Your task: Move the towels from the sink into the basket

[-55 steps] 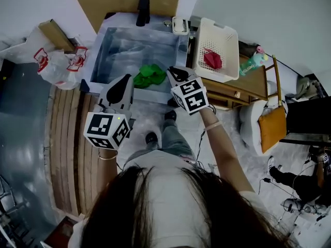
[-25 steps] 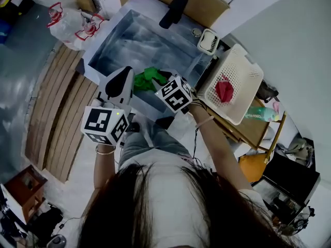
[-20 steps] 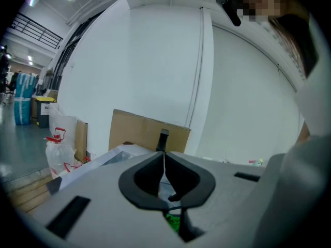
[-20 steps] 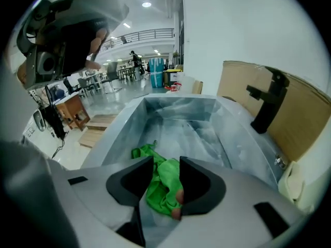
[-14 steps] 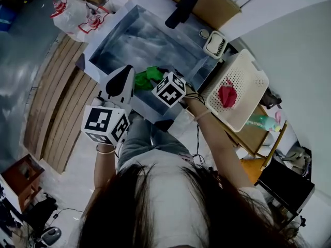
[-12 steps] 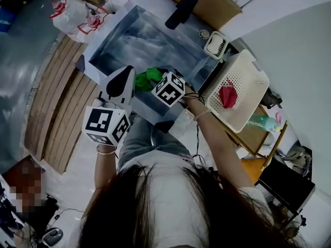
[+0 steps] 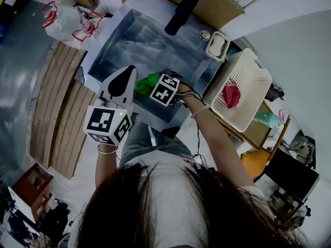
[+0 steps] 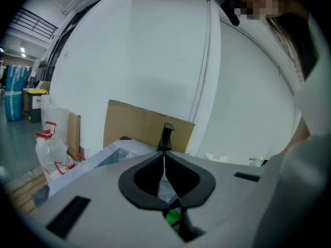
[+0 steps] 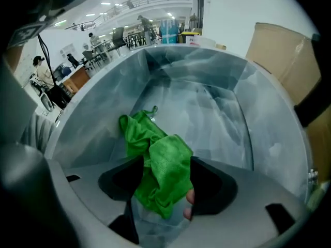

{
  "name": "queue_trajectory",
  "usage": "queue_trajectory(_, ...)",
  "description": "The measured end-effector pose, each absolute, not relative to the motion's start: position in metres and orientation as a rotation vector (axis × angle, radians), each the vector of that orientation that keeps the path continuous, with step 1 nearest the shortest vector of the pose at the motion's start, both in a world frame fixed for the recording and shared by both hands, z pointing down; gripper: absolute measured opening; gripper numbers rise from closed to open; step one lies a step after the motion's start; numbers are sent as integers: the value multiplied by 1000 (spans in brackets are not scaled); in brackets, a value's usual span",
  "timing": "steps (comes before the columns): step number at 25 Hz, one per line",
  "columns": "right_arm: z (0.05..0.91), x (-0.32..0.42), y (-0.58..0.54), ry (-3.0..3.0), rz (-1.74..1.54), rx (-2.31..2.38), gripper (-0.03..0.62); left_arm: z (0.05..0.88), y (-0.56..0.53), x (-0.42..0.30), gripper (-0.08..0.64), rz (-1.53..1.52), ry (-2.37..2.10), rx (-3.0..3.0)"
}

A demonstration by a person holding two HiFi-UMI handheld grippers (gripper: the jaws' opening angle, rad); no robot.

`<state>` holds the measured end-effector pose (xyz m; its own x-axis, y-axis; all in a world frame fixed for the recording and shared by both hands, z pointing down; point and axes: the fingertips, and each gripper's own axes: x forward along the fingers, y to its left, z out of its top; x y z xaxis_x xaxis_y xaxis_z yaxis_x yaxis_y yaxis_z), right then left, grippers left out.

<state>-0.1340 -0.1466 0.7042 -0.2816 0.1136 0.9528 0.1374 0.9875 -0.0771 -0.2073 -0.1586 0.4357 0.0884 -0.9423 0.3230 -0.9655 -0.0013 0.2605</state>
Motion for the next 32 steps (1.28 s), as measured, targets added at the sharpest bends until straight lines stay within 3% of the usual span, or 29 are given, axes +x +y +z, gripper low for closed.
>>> queue_trajectory(11,746,-133,-140,-1741,79,-122,297,441,-171,-227,5,94,-1790,2017)
queue_trajectory(13,746,-135,-143,-1747,122,-81,261,442,-171,-231,5,98,-1782,2024)
queue_trajectory(15,744,-135,-145,-1756,173,-32,166,442,-171,-233,5,102,-1771,2035)
queue_trajectory(18,736,-135,-145,-1783,221,5,117,439,-171,-234,5,106,-1755,2052)
queue_trajectory(32,637,-134,-167,-2122,535,394,107,423,-184,-215,5,113,-1655,2175)
